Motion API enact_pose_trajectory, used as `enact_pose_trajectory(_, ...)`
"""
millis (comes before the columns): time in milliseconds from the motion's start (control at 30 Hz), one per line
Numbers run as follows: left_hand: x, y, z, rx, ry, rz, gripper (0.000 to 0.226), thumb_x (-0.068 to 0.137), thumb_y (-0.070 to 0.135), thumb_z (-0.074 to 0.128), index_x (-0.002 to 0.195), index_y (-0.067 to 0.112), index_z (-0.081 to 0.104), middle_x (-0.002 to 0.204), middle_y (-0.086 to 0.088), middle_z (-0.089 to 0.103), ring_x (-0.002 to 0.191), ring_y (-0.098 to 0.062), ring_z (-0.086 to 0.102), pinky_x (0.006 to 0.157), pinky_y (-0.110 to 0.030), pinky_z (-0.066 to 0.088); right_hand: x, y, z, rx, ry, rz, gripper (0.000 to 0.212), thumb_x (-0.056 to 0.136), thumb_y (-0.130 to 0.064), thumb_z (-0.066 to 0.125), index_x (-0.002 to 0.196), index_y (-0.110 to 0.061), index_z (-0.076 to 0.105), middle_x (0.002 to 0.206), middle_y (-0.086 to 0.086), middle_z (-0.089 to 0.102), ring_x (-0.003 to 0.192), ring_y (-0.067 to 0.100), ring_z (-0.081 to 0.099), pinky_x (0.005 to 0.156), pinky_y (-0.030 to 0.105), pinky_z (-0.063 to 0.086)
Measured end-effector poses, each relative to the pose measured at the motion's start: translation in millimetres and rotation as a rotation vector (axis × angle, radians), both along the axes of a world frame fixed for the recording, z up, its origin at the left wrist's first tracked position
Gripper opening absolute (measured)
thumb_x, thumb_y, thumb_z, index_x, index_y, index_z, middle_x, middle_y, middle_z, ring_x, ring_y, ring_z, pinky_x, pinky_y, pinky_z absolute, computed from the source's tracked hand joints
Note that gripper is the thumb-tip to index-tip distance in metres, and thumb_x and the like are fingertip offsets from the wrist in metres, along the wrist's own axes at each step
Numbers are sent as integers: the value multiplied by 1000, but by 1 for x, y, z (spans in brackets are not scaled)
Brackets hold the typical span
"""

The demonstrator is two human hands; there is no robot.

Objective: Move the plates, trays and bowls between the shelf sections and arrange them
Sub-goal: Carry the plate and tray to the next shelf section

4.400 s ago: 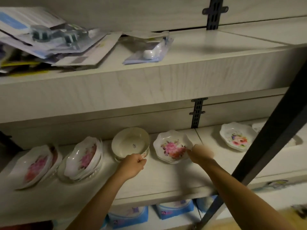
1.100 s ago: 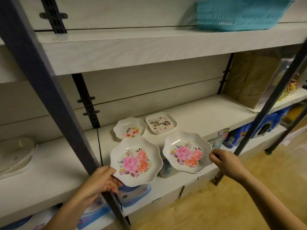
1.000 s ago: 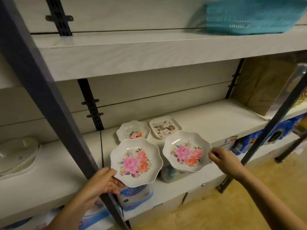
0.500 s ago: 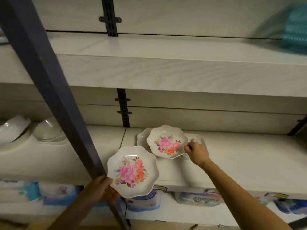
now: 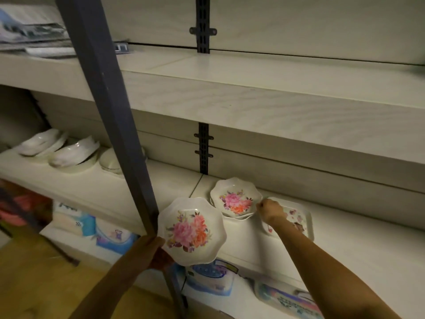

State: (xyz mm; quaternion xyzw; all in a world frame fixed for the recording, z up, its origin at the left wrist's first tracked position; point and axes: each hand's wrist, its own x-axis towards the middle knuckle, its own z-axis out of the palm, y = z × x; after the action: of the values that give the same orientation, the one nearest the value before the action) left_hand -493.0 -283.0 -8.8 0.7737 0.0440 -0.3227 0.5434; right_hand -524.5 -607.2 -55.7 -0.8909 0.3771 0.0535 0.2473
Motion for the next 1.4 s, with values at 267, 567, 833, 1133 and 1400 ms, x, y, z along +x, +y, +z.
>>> enact_pose_trajectory(267, 8, -30, -2, -38, -33, -15, 20, 95, 13, 45, 89, 0, 60, 45, -4, 68, 53, -21, 65, 60, -32, 51, -37, -3, 15, 51, -117, 64, 34, 97, -26, 38, 123, -9, 53, 120, 14, 63, 90, 27, 60, 76, 28, 42)
enact_pose_trajectory(567, 53, -106, -13, -70, 24, -157, 24, 96, 9, 36, 103, -7, 53, 44, -10, 67, 35, -18, 61, 41, -21, 53, -115, -10, 30, 25, -172, 56, 29, 95, -27, 46, 119, -16, 58, 126, 6, 59, 101, 21, 57, 82, 28, 42)
enact_pose_trajectory(833, 90, -148, -33, -96, 45, -243, 19, 96, 9, 38, 92, -2, 53, 41, -8, 65, 33, -15, 60, 47, -24, 54, -156, -10, 28, 30, -197, -8, 24, 94, -28, 48, 114, -21, 59, 119, 0, 60, 85, 14, 56, 77, 27, 45)
enact_pose_trajectory(1133, 103, -161, -48, 86, -222, -274, 39, 93, 23, 53, 58, 5, 48, 42, -7, 57, 24, -14, 49, 49, -27, 45, -160, 0, 30, 39, -177, 7, 25, 95, -30, 46, 117, -23, 56, 124, -4, 58, 82, 12, 61, 72, 21, 45)
enact_pose_trajectory(1400, 74, -122, -22, 225, -486, -591, 26, 94, 20, 49, 69, 18, 54, 71, -2, 64, 64, -17, 58, 70, -32, 52, -141, 16, 37, 10, -129, 153, 23, 95, -32, 44, 113, -26, 57, 122, -3, 61, 99, 17, 62, 83, 31, 51)
